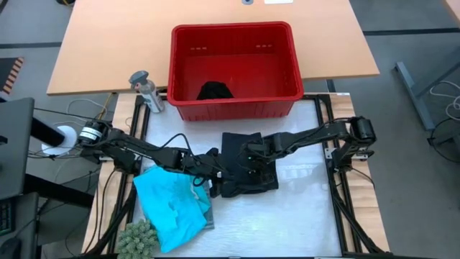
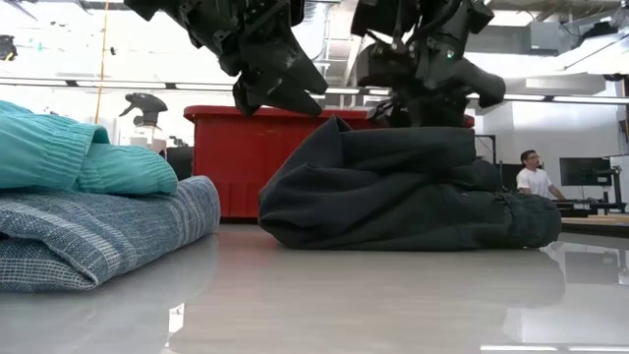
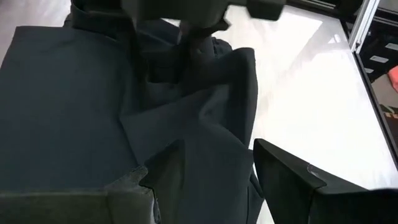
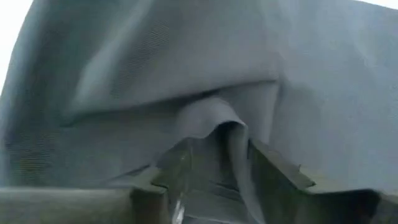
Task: Fold Laundry from Bin
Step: Fold the black shorts from the red organizer bin
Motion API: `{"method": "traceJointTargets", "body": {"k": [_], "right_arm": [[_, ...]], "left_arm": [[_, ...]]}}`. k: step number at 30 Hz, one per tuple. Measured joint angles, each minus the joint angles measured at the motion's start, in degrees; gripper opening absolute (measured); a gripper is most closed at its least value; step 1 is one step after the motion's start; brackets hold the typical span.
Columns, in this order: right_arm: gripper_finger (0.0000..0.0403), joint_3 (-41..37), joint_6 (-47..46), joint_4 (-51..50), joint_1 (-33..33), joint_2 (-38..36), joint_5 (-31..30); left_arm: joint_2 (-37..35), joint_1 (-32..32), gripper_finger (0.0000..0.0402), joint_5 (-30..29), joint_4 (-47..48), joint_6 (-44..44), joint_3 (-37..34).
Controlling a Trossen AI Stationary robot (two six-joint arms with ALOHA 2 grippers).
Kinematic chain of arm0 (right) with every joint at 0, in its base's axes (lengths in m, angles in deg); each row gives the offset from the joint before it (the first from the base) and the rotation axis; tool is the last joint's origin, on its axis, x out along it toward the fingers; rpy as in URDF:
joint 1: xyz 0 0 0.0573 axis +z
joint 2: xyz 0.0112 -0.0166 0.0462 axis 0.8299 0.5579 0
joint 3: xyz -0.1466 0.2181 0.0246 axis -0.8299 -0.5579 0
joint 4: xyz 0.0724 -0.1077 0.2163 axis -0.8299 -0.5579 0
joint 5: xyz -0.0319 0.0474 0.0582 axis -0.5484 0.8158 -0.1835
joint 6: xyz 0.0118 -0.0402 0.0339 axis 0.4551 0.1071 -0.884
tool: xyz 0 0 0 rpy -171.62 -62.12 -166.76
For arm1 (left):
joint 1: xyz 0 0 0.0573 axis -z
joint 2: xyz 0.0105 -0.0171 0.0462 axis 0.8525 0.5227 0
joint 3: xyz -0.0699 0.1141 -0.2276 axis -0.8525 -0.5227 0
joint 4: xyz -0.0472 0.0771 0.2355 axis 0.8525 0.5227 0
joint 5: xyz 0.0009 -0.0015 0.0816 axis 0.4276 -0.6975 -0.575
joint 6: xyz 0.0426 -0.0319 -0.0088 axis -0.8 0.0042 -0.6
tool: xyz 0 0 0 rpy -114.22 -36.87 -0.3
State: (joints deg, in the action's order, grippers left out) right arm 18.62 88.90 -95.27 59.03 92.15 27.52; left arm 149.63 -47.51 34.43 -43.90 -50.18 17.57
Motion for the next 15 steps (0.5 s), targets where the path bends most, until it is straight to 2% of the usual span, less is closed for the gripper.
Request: {"method": "traceJointTargets", "body": {"k": [5,10,15], "right_arm": [[0.0131,0.0,0.4,0.55,-0.01,0.38,-0.44],[0.0022,0.0,-1.02,-0.18,0.07,-1.93,-1.52],[0.0021,0.0,-4.19,-1.33,0.03,-4.78,-1.72]], "left_arm": [[0.0,-0.01,0.0178,-1.17,0.19,-0.02,0.0],[0.0,-0.03,0.0178,-1.46,0.22,-0.23,0.0],[0.0,-0.02,0.0178,-3.04,0.48,-0.79,0.0]]}}
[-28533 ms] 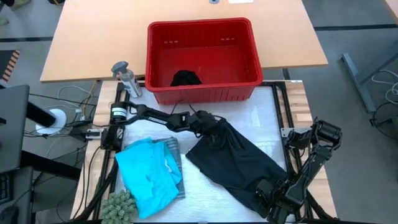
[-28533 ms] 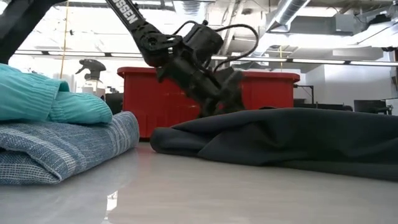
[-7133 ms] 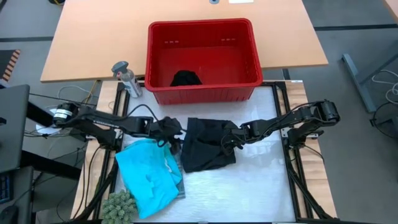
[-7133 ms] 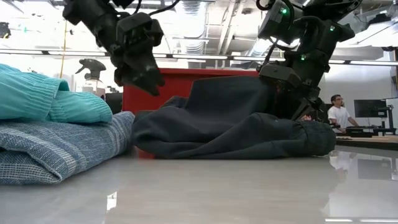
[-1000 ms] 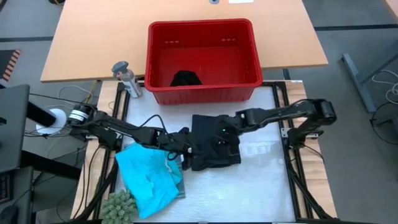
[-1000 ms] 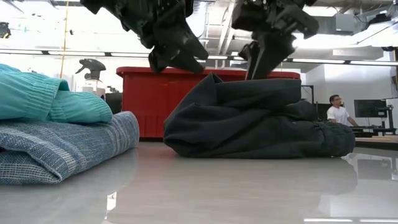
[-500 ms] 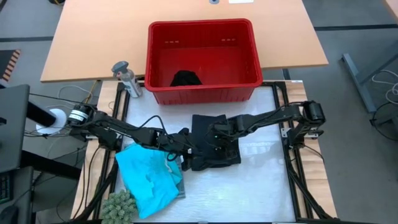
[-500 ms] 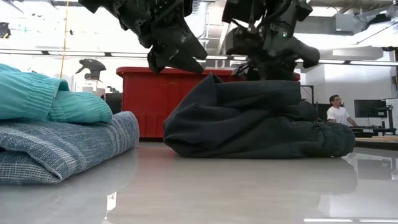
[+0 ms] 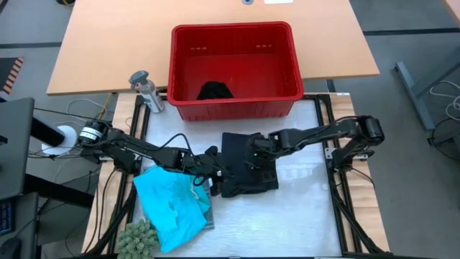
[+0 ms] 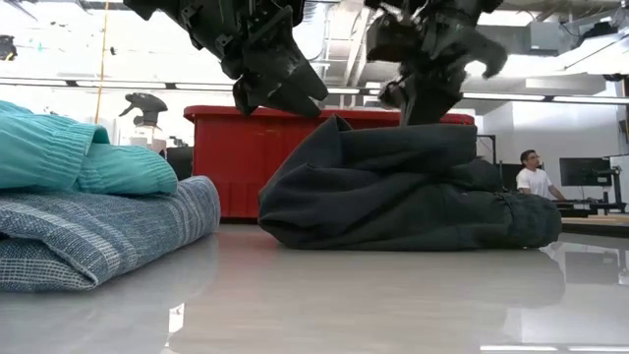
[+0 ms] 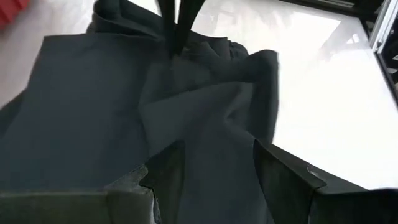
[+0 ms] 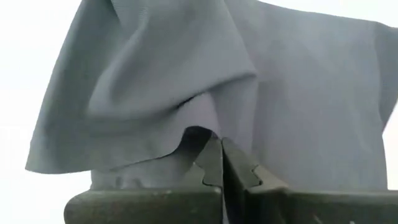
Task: Fold Laundry from Bin
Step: Fold the black shorts from the red organizer bin
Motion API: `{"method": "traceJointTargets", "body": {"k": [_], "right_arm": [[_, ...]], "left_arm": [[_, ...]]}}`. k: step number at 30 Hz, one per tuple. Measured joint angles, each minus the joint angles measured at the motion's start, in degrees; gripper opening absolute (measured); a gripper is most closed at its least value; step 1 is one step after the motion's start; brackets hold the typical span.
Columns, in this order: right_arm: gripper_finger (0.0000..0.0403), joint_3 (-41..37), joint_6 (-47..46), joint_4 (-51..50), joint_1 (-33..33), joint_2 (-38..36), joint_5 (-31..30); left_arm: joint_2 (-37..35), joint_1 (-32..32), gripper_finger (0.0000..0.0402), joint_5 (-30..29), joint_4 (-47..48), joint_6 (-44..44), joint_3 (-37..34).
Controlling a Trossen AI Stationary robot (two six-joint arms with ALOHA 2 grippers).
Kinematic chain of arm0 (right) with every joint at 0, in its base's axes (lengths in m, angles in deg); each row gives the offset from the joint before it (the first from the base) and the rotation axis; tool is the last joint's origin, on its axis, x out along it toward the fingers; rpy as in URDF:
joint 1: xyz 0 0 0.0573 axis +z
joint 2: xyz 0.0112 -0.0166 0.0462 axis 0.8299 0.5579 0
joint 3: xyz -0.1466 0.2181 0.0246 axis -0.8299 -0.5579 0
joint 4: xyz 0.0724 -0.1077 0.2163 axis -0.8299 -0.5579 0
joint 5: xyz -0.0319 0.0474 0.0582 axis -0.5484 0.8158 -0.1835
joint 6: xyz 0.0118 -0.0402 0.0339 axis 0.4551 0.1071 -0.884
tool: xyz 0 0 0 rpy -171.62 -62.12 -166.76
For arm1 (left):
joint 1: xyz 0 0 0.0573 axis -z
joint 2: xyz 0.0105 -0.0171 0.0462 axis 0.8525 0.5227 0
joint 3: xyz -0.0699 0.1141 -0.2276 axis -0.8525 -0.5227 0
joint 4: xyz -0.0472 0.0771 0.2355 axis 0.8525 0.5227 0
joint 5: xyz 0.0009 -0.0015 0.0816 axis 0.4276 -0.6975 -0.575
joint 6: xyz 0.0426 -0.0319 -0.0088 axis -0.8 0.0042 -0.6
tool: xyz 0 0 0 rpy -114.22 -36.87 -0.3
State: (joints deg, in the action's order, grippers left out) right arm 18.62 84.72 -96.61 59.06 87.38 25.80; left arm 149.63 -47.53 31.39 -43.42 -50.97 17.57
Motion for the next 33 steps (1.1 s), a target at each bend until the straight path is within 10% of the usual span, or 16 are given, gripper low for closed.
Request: {"method": "traceJointTargets", "body": {"k": [33], "right_arm": [[0.0038,0.0,-12.15,-18.26,3.58,-5.64,-2.43]], "left_arm": [[14.16,-0.24,0.0178,9.18,-19.0,-1.5,0.0]]}}
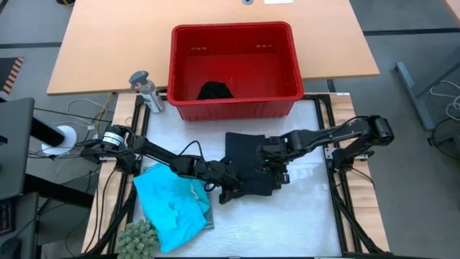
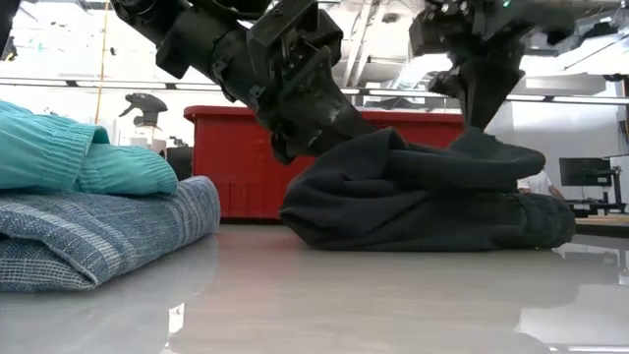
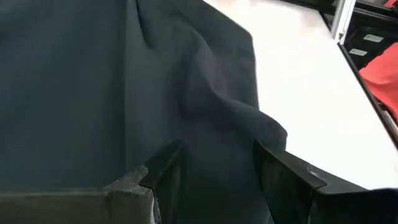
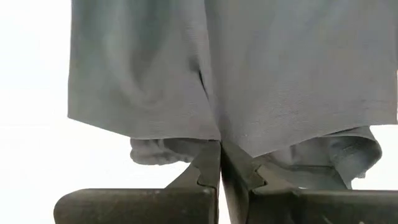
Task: Fold Laundry from Bin
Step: Fold the black shorts from the red organizer bin
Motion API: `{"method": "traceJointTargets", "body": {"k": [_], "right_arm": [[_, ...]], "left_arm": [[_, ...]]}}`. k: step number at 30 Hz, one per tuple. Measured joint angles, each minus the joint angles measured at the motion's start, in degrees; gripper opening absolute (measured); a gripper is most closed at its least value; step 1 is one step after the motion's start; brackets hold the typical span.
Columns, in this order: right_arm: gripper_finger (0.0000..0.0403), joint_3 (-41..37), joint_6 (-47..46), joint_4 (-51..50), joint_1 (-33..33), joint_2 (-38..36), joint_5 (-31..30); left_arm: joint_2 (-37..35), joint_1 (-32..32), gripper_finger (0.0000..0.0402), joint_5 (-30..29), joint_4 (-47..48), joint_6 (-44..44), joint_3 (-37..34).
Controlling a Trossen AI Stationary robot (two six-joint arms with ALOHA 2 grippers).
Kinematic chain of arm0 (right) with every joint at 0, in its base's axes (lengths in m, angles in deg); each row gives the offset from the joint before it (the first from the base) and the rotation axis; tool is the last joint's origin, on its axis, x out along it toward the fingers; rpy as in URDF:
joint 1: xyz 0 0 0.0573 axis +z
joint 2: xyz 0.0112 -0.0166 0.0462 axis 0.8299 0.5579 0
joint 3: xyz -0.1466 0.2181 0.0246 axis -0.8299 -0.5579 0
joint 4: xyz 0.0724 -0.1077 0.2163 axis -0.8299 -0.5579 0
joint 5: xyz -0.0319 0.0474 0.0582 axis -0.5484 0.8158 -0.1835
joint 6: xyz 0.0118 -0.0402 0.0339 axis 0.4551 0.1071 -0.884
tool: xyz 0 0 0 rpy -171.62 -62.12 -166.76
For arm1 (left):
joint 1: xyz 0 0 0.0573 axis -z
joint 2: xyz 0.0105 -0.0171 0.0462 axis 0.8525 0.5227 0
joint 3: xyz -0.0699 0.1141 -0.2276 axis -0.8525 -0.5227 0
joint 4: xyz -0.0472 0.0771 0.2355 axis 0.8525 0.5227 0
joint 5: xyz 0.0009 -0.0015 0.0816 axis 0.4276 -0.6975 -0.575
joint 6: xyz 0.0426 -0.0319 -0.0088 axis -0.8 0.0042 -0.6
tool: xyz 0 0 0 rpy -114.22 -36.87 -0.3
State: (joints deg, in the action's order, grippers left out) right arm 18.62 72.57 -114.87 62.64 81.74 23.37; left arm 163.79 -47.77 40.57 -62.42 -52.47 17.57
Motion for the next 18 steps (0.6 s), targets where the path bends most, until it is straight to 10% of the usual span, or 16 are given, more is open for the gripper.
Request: {"method": "traceJointTargets", "body": {"k": [18], "right_arm": [[0.0058,0.02,-19.79,-3.47,4.84,-16.62,-9.35]], "left_arm": [[3.54,-0.17,0.0178,2.09,-3.72,0.78,0.09]]}}
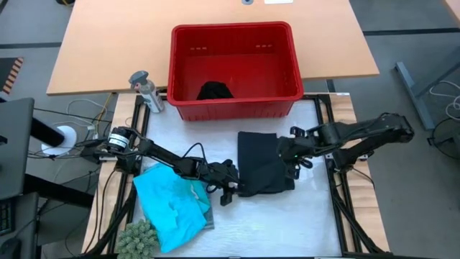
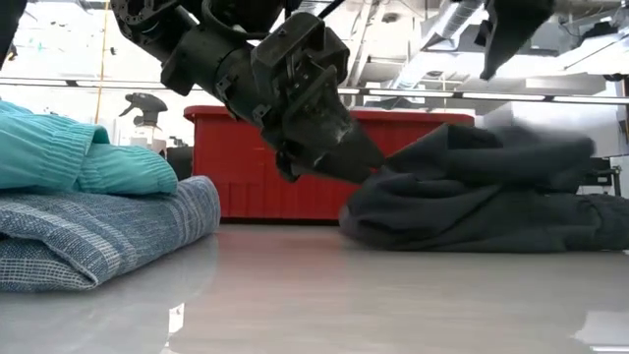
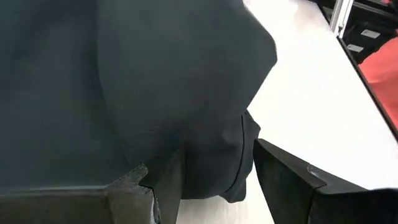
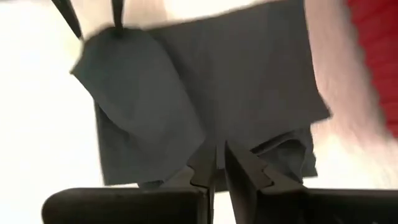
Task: Fold Laundry from Bin
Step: Fold the black shorts from the red organizer bin
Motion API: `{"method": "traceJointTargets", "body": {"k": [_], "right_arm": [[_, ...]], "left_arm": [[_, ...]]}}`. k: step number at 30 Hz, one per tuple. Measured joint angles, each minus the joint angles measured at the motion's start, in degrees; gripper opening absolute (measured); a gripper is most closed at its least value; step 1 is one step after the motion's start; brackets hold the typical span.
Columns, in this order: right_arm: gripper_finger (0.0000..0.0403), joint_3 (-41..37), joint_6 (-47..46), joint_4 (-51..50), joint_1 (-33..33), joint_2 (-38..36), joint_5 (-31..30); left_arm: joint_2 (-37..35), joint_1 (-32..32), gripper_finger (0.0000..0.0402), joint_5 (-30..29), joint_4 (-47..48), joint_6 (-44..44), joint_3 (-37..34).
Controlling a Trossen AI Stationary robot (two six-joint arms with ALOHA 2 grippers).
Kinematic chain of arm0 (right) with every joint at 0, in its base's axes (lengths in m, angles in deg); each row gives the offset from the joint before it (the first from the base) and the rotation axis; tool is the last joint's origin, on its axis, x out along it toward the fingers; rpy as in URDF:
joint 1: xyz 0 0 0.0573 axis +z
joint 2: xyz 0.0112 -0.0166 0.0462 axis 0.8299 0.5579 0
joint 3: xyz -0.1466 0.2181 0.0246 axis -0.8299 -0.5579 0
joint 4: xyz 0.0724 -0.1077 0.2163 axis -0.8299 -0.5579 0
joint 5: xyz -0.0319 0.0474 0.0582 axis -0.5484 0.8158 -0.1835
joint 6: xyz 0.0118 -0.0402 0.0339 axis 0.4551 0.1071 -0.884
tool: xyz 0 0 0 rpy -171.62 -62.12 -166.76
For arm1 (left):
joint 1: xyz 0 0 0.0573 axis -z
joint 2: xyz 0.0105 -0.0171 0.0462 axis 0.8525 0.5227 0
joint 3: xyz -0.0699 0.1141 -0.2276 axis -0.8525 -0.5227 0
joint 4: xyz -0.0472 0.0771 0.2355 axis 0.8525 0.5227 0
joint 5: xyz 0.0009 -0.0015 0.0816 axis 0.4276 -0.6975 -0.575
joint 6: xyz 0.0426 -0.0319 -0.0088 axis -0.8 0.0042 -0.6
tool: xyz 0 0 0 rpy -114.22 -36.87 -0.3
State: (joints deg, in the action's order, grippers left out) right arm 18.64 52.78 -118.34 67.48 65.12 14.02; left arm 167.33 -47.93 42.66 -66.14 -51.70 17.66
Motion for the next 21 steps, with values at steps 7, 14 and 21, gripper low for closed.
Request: {"method": "traceJointTargets", "body": {"k": [7,14,21], "right_arm": [[0.0064,-0.05,-1.17,-3.39,1.81,5.85,-0.03],[0.0036,-1.44,-3.23,13.55,5.82,6.57,-1.35],[0.0024,-13.36,-16.9,23.71,13.0,6.34,-11.29]], "left_arm": [[0.19,-0.16,0.0178,0.39,-0.19,0.67,-0.04],[-1.14,-0.72,0.0178,1.65,-1.51,0.97,-0.11],[-3.63,-2.27,0.0178,1.12,-9.13,0.01,-0.04]]}}
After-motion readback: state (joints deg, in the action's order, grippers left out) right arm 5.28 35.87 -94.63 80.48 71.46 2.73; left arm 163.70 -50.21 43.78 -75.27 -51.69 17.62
